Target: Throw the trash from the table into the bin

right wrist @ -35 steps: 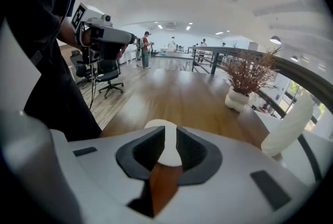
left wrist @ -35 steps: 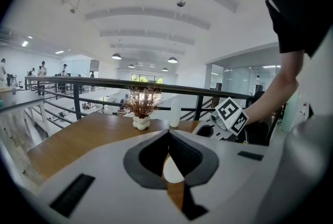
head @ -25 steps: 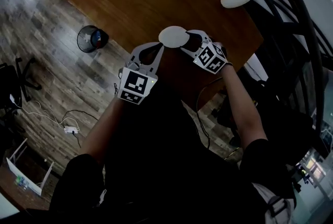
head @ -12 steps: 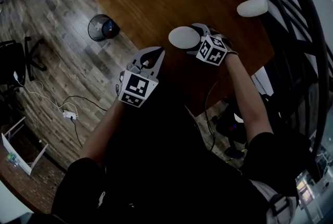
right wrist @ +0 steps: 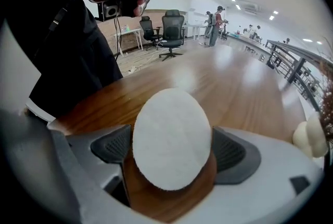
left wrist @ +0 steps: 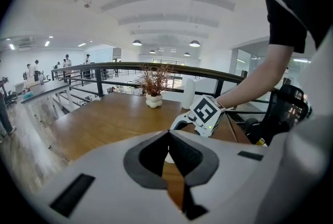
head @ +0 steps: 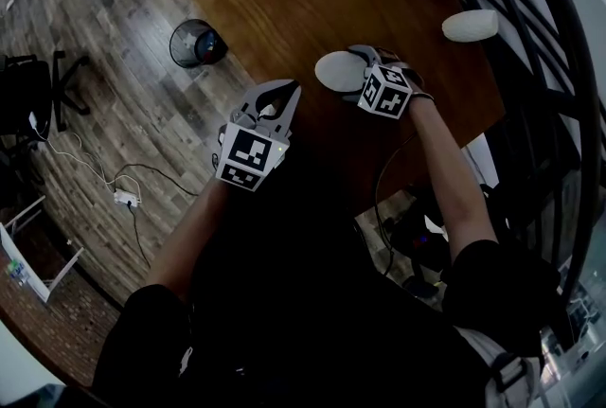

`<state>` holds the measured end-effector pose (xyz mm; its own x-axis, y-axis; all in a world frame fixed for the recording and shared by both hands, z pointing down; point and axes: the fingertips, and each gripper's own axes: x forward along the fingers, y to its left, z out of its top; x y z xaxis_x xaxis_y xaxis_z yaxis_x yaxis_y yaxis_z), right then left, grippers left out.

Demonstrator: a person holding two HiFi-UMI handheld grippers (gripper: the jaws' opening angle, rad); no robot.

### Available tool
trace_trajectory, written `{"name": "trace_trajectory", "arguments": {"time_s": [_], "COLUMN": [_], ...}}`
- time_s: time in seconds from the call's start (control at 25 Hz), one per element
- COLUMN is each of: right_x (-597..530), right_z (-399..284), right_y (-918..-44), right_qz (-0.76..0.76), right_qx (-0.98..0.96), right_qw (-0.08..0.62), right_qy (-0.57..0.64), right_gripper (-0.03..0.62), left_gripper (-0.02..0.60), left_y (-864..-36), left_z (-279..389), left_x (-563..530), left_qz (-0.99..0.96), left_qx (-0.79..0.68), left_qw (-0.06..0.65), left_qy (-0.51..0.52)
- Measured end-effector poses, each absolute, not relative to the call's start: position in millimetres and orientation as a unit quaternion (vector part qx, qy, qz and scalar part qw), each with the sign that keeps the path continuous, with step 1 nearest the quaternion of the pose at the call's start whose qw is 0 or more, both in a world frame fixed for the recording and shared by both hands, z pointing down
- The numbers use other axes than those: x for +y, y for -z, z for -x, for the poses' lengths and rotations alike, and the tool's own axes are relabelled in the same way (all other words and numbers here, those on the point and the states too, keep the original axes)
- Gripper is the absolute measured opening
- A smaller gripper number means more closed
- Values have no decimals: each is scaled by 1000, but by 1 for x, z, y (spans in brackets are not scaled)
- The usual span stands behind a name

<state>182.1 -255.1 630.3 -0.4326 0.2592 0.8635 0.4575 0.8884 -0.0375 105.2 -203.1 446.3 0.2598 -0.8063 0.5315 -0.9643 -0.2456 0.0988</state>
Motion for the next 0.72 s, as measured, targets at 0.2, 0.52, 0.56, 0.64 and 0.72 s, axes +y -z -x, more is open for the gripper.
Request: {"name": "trace_trajectory", "arguments": {"time_s": [0.2,0.52,0.56,0.64,0.72], "right_x": [-255,-257,-258,-259,-263], "right_z": [-181,-185,-186,-189,-189], "right_y": [-631,-628,-628,-626,-619], "right_qz": [213,177,171,157,136], "right_qx": [-839,-852,-854,-859,-870], "right_qw": [494,487,486,483,471], "right_qy": [83,75,74,68,54], "right_gripper": [466,460,459,459,459], "left_gripper": [11,11,11,11,11], "left_y": [-442,-444,-444,-445,-443], "left_z": [-100,-104,-105,-107,-109], "left_x": [-199,-188,-188,-188,-190], "left_qz": [-761,-764,-765,-768,-771], "left_qx": [-585,-579,-578,-574,-571], "left_qw": [204,201,201,199,196], "left_qy": [-190,-200,-201,-204,-205]}}
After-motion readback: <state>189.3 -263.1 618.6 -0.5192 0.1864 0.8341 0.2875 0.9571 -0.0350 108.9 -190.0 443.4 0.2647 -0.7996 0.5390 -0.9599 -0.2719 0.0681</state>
